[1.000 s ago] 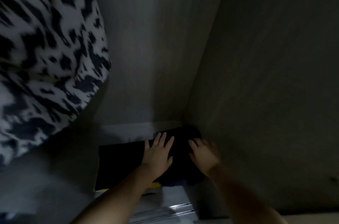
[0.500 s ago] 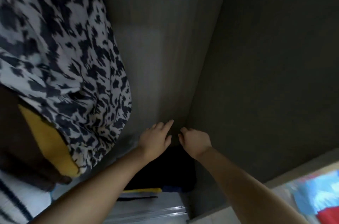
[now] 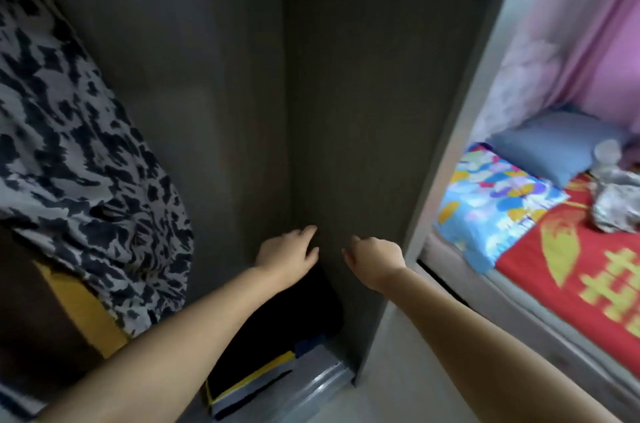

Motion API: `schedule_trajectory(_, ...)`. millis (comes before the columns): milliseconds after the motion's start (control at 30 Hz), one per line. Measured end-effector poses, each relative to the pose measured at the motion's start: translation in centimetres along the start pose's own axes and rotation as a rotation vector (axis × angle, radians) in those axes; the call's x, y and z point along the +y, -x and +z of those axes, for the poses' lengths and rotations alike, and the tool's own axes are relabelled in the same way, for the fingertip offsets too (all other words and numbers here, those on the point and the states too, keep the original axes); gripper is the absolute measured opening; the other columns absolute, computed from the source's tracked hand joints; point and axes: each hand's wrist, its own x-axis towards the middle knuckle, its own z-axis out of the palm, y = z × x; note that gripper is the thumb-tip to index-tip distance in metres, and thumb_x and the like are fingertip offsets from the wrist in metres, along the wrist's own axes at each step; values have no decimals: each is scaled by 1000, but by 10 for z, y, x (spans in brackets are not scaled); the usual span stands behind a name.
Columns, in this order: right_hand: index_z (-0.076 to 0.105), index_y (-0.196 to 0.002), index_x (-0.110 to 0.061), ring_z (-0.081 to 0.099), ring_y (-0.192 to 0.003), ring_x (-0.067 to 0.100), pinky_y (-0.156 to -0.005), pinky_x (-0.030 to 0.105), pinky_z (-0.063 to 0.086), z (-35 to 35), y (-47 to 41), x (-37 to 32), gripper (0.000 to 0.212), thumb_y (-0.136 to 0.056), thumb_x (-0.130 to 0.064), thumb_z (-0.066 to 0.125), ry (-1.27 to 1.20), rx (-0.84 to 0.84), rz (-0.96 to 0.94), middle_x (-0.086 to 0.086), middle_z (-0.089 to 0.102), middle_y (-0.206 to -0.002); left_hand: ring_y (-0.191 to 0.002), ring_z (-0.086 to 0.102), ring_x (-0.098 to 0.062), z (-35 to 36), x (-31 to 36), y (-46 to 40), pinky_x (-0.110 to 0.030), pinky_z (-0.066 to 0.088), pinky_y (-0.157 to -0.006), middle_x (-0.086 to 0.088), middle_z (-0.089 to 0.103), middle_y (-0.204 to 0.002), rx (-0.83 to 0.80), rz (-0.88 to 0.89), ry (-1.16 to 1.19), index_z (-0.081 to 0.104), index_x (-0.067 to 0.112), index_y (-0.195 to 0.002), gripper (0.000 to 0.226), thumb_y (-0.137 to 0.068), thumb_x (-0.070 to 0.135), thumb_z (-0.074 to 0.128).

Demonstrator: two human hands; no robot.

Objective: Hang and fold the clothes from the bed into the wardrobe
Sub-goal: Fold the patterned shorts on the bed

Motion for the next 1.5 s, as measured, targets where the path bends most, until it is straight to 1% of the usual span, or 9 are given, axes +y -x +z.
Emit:
schedule_trajectory(400, 55, -111, -18, 63, -102, 32, -67, 33, 38, -25, 209, 129, 29, -100, -35, 34, 15, -12, 604, 8, 66, -114, -103, 62, -31, 42, 186, 23, -34, 45, -81, -3, 65, -113, -44, 542, 9, 46, 23, -128, 38, -96, 43, 40)
schedule_trajectory(533, 55, -110, -19, 66, -89, 28, -58, 29, 38, -37, 276, 177, 28, -101, -34, 34, 67, 11, 749, 2, 67, -97, -104, 62, -32, 42, 261, 20, -36, 48, -83, -5, 66, -115, -64, 674, 31, 46, 21, -131, 40, -97, 40, 39)
schedule_trajectory(600, 52, -111, -17, 62, -73, 24, -47, 26, 33, -42, 310, 202, 27, -102, -35, 34, 101, -14, 794, -4, 56, -75, -102, 63, -32, 45, 300, 22, -35, 46, -80, -6, 66, -114, -42, 733, 34, 47, 21, -130, 39, -97, 40, 39)
schedule_trajectory(667, 52, -112, -15, 54, -63, 21, -43, 26, 28, -46, 338, 226, 30, -102, -35, 32, 112, -18, 835, -7, 47, -69, -101, 63, -31, 48, 333, 20, -35, 45, -78, -6, 66, -113, -28, 778, 25, 45, 22, -134, 42, -98, 40, 38)
schedule_trajectory(867, 50, -122, -15, 64, -80, 26, -49, 26, 39, -69, 441, 328, 34, -104, -35, 29, 160, -35, 934, 3, 65, -94, -93, 64, -28, 72, 500, 27, -33, 46, -64, -4, 66, -112, -54, 888, 58, 41, 22, -139, 45, -99, 42, 37)
schedule_trajectory(967, 50, -123, -15, 65, -82, 27, -58, 31, 47, -78, 460, 352, 35, -104, -35, 29, 154, -38, 954, 4, 66, -95, -82, 64, -26, 76, 548, 30, -29, 39, -54, -4, 67, -105, -54, 937, 44, 41, 23, -140, 45, -99, 42, 37)
schedule_trajectory(1100, 49, -123, -13, 65, -81, 26, -57, 31, 46, -85, 484, 400, 36, -104, -36, 28, 143, -79, 974, 4, 66, -95, -66, 57, -23, 88, 611, 28, -25, 31, -43, -4, 66, -97, -86, 961, 25, 45, 19, -131, 39, -100, 41, 37)
schedule_trajectory(1333, 52, -116, -13, 64, -80, 26, -55, 28, 41, -79, 470, 479, 36, -104, -37, 28, 128, -61, 964, 5, 65, -95, -68, 59, -21, 114, 664, -25, -24, 29, -41, -2, 66, -95, -121, 957, 7, 44, 19, -132, 40, -100, 41, 36)
schedule_trajectory(1500, 51, -114, -12, 64, -79, 26, -56, 28, 42, -73, 431, 549, 34, -104, -35, 29, 161, -53, 985, 4, 65, -93, -86, 65, -26, 136, 703, -98, -29, 40, -51, -4, 65, -108, -119, 949, -26, 42, 20, -135, 42, -100, 42, 35)
